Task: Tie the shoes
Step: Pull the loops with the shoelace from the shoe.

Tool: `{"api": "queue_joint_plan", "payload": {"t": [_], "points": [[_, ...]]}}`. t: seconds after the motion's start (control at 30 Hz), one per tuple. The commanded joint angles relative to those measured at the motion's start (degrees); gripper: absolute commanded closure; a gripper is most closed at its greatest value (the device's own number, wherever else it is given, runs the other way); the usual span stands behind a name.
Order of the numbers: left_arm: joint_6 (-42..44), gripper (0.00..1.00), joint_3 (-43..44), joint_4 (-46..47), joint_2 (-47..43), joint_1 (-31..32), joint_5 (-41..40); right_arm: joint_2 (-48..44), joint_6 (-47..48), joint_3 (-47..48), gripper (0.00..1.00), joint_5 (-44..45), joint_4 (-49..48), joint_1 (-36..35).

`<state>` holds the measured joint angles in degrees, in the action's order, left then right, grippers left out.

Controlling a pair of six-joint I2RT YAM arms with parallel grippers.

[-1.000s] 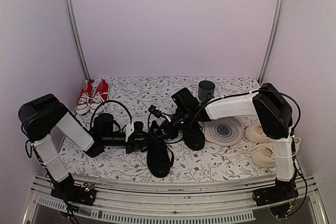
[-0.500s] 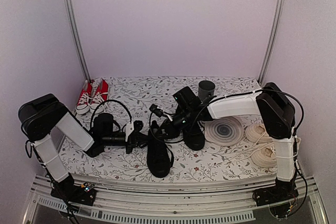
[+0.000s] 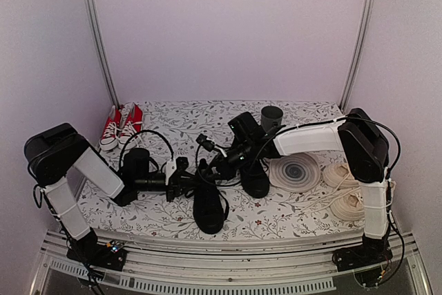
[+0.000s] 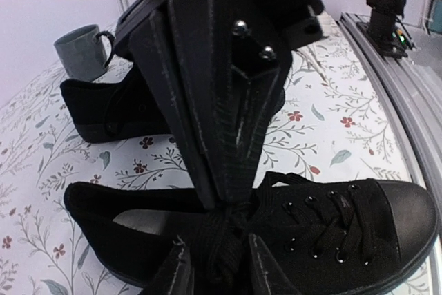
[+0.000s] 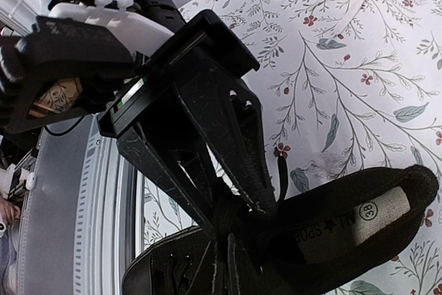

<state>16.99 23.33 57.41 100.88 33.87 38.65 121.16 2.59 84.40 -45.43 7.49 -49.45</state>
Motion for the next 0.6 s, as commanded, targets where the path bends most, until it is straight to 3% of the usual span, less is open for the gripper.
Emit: {"api": "queue_joint_plan", "payload": {"t": [0.0,0.37,0.57], "points": [[-2.4,0.70,-1.0,-1.2,-1.8,-0.6,0.2,0.3,0.6,1.5,0.97,0.5,-0.2,-0.2],[-3.0,0.55,-4.0,-1.7,-4.7,-0.6,-1.8,-2.3,0.9,-0.1,0.99,0.0,-0.8,-0.2],[-2.4,0.64,-4.2,-5.4,-5.3,-0.6,-4.3,-2.9,0.4,-1.3,0.99,0.2,-1.1,-0.1]]}}
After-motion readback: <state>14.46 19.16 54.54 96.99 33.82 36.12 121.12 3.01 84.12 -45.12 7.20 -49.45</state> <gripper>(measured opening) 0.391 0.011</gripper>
